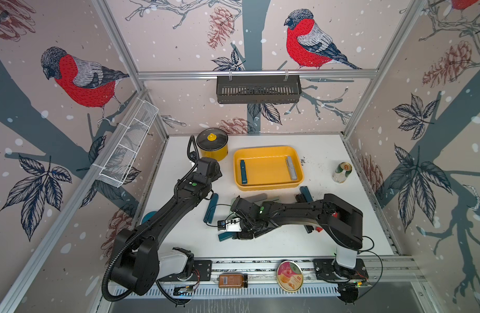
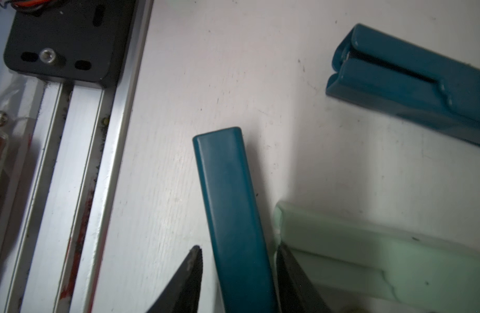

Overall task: Put the pruning pliers into the storage box
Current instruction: Pick up the pruning pliers from the center of the board.

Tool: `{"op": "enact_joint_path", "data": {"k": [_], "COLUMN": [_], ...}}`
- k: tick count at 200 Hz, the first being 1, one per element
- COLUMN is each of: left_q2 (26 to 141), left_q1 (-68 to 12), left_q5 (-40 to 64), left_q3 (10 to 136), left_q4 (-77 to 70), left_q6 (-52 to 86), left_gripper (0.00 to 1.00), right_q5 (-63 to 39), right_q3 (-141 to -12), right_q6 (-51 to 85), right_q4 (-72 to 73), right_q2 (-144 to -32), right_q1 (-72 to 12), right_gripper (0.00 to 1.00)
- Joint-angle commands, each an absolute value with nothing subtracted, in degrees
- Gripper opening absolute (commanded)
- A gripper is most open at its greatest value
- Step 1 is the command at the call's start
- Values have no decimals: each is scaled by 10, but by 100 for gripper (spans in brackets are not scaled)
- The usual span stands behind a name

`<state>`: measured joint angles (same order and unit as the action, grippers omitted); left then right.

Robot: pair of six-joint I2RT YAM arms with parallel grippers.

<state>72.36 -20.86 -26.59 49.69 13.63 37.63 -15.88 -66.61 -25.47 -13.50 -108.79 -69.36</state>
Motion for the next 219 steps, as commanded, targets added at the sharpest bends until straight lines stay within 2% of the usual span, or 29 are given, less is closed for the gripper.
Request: {"op": "enact_joint_path", "data": {"k": [1, 25, 51, 73, 89, 109, 151, 173, 203, 219], "left_q2": [719, 716, 714, 713, 714, 716, 716, 715, 712, 711], "left_q1": [-206, -205, -203, -203, -202, -202, -201, -201, -200, -200], "left_q5": [-266, -267, -267, -263, -260, -257, -258, -256, -258, -258], "left_q3": [494, 492, 490, 487, 487, 486, 484, 483, 483, 482], "left_q4": [125, 124, 125, 122, 121, 120, 120, 120, 120, 120], "left_q6": [388, 388, 389, 389, 390, 391, 391, 393, 393, 392], "left_gripper": [99, 99, 99, 99, 99, 99, 99, 99, 99, 99], "right_q5": [-134, -134, -124, -110, -101, -99, -101, -99, -95, -88], "right_q3": [-665, -669, -667, -662, -658, -651, -637, -646, -653, -659], "right_q6": [-256, -260, -261, -258, -255, -248, -246, -249, -250, -248], "right_q4": [-200, -207, -211, -208, -202, -185, -176, -179, -171, -168], "right_q2": [-1100, -1105, -1100, -1087, -1076, -1061, -1056, -1069, -1079, -1083], "right_q1": [-696, -697, -698, -697, -697, -697, -696, -695, -696, -697], "right_gripper": [46, 46, 41, 47, 56, 58, 56, 51, 51, 47]}}
